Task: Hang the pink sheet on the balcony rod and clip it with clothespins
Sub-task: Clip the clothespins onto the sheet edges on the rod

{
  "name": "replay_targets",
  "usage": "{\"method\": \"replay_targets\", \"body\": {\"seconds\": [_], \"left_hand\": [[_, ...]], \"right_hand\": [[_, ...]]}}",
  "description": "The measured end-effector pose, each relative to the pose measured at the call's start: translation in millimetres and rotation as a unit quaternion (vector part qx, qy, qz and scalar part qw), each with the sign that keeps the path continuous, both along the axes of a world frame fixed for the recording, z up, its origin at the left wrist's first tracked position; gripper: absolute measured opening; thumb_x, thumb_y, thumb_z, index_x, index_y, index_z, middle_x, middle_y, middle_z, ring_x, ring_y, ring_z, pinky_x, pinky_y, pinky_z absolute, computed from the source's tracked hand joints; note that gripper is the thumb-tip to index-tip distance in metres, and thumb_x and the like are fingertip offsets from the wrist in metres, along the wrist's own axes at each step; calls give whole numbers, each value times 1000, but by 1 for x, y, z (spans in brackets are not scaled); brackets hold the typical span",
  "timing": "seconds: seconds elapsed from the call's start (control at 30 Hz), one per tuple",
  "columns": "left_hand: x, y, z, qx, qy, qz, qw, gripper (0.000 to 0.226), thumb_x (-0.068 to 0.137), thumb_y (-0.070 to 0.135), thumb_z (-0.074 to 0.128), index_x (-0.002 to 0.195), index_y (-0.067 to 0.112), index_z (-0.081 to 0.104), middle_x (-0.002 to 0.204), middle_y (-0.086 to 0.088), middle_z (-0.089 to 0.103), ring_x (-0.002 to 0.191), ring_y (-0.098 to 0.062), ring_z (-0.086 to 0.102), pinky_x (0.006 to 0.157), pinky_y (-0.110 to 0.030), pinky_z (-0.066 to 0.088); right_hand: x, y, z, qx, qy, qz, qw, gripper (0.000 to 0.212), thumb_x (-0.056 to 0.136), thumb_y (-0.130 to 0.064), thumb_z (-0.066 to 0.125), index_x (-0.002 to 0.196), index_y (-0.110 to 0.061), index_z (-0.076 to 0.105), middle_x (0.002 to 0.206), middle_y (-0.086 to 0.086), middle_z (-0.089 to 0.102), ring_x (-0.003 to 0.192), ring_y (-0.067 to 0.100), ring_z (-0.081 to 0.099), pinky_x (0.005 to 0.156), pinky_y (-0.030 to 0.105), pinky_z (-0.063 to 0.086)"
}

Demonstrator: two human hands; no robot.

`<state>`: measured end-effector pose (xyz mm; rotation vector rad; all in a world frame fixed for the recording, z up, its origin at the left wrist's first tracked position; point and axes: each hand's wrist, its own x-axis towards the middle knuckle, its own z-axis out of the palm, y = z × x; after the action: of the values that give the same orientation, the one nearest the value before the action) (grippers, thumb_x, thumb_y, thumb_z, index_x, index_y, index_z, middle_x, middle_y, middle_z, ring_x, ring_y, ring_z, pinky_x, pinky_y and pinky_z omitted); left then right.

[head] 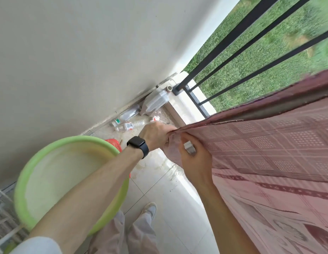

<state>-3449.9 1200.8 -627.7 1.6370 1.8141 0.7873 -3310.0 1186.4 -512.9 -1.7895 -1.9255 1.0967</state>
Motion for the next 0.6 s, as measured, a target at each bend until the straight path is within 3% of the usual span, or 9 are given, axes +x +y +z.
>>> {"method": "replay_targets", "body": {"seconds": [0.13,0.23,0.33,0.4,0.43,0.5,0.6], "left_hand": [[1,13,3,4,-26,28,999,26,88,26,51,96,14,72,79,-13,71,72,-35,62,62,-30,38],[10,-8,-5,44,-16,7,999,15,83,13,50,88,10,63,65,-11,62,60,-36,57,54,-36,48],[13,-28,-17,76,-19,39,996,33,82,17,38,100,16,65,62,-7,62,55,-33,55,51,-33,48],[18,-33,-17,60,-52,52,996,31,85,20,42,107,20,65,66,-9,67,57,-34,59,52,-34,49],[19,-34,-14,49,-72,74,993,34,88,29,41,108,22,67,71,-9,70,61,-33,62,54,-35,50],[18,-33,-14,22,-110,111,987,36,92,39,42,107,24,72,83,-8,74,73,-31,65,64,-38,53],[15,-28,-15,-10,-138,119,983,26,91,35,53,105,27,74,91,-7,73,88,-28,63,76,-35,51]], "right_hand": [[2,6,7,7,-31,50,998,25,90,-24,65,111,-38,65,98,-33,62,95,-17,56,77,2,40],[1,6,12,23,-89,110,990,37,90,-30,59,126,-36,59,106,-19,68,96,2,61,81,21,46],[-8,1,15,27,-156,212,964,64,89,-34,48,148,-48,31,99,-4,69,88,19,62,69,31,43],[-13,4,12,56,-271,264,924,72,94,-28,47,155,-46,11,97,2,68,87,27,63,65,34,43],[-15,7,10,73,-334,262,903,71,97,-26,47,156,-40,10,99,5,69,90,31,64,65,35,41],[-16,15,3,101,-408,226,879,50,99,-25,48,145,-28,27,102,10,71,94,34,65,64,33,36],[-20,17,-3,116,-427,205,873,23,100,-24,51,120,-24,40,95,10,71,87,33,67,60,32,35]]}}
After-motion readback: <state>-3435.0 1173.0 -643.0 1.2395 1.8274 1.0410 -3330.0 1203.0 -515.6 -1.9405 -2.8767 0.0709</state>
